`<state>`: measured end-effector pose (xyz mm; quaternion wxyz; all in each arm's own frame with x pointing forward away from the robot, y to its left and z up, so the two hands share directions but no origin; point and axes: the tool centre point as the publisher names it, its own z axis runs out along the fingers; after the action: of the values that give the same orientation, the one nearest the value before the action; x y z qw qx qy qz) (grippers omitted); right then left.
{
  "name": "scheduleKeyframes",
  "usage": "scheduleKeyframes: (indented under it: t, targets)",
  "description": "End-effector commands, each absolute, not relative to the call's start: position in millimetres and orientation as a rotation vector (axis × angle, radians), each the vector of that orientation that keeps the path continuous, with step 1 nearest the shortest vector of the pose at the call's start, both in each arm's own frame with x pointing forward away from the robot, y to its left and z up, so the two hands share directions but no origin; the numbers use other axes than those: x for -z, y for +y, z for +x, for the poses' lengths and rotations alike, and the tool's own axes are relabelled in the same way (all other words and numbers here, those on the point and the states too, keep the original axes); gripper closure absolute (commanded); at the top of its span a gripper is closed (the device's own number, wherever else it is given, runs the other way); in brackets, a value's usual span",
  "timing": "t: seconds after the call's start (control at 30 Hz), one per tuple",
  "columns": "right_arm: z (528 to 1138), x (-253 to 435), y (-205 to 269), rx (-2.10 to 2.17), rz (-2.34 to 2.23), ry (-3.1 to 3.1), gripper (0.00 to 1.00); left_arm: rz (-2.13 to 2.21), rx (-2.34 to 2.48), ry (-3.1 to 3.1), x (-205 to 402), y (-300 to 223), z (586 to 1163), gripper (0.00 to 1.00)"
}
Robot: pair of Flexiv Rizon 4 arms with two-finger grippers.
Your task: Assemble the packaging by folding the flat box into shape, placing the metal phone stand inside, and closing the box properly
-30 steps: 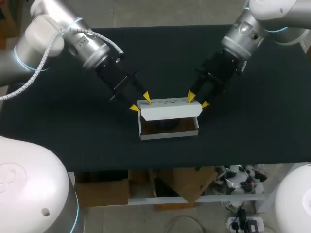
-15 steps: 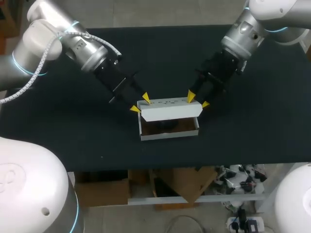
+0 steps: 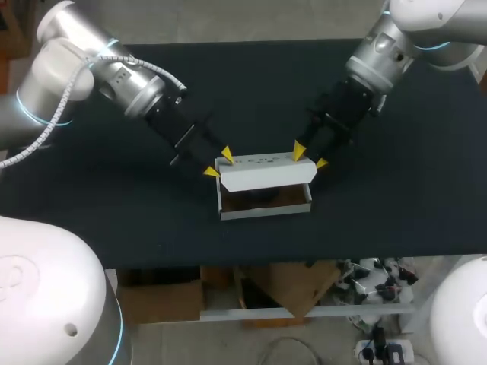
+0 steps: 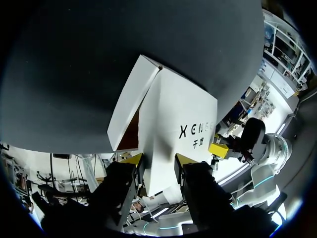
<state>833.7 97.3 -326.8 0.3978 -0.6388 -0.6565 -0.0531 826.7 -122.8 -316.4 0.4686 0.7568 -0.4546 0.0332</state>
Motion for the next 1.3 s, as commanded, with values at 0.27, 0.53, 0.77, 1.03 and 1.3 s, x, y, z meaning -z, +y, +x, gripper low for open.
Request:
scheduleKeyframes:
  t: [0.27,0.53,0.77,1.03,1.3]
  targets:
    - [833,332,100,0.122,-1.610,-1.661,0.52,1.851,-0.084,-1.122,324,-130,822,0.61]
    - [833,336,100,0.119,-1.606,-1.662,0.52,1.846,-0.086,-1.135,328,-130,822,0.60]
    - [831,340,98,0.118,-1.602,-1.661,0.52,1.841,-0.090,-1.155,332,-127,823,0.59]
    - [829,343,95,0.121,-1.601,-1.657,0.51,1.836,-0.093,-1.167,334,-126,824,0.59]
    - [828,344,94,0.121,-1.602,-1.655,0.52,1.833,-0.098,-1.172,335,-123,825,0.59]
